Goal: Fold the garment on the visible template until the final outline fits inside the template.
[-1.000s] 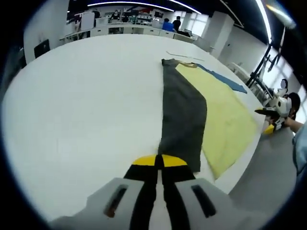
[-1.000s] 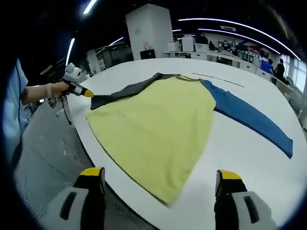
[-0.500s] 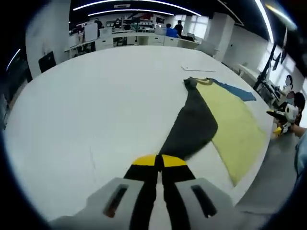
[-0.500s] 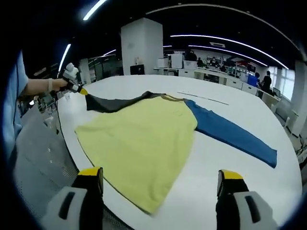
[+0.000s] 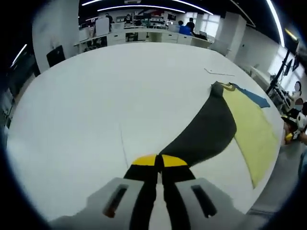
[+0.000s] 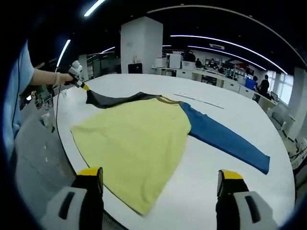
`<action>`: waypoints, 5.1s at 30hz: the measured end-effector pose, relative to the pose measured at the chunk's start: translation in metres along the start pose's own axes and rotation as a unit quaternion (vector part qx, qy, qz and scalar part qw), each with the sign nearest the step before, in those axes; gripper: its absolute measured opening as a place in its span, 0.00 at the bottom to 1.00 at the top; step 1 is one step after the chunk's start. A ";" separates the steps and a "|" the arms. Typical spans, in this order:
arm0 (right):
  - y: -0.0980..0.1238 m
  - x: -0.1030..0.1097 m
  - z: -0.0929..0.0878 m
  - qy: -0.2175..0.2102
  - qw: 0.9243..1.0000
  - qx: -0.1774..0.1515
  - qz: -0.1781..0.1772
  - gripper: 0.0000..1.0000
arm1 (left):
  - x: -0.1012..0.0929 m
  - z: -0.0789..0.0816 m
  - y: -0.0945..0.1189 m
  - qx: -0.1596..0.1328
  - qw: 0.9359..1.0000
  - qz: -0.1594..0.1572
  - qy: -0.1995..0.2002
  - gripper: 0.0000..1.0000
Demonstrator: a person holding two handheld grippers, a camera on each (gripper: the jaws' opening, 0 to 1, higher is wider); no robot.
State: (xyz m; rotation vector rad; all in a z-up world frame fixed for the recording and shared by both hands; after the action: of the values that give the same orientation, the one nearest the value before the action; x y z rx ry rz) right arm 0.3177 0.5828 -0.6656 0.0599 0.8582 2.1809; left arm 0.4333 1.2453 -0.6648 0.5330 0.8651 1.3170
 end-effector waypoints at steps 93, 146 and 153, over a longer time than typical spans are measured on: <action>0.020 -0.094 -0.034 -0.072 0.995 -0.037 -0.057 1.00 | -0.195 -0.028 0.064 -0.210 0.945 -0.238 -0.073 0.96; -0.014 -0.231 -0.104 -0.304 0.921 0.088 -0.229 0.27 | -0.231 -0.132 0.099 -0.115 0.966 -0.231 -0.016 0.89; -0.019 -0.234 -0.108 -0.299 0.920 0.092 -0.238 0.17 | -0.233 -0.139 0.093 -0.108 0.967 -0.230 -0.003 0.89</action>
State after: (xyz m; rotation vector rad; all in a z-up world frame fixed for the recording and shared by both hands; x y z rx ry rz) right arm 0.4607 0.3717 -0.7077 0.5286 0.6319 1.4893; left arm 0.2621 1.0200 -0.6192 0.1492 0.7704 0.9645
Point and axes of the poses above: the point that each gripper's makers call its tool centre point, and the gripper's own axes: y roughly backward along the fingers, x roughly to its left, z roughly out of its top, the point moved 7 cm from there along y, roughly backward along the fingers, and after that the axes turned 14 degrees about y, right-handed, at the moved point
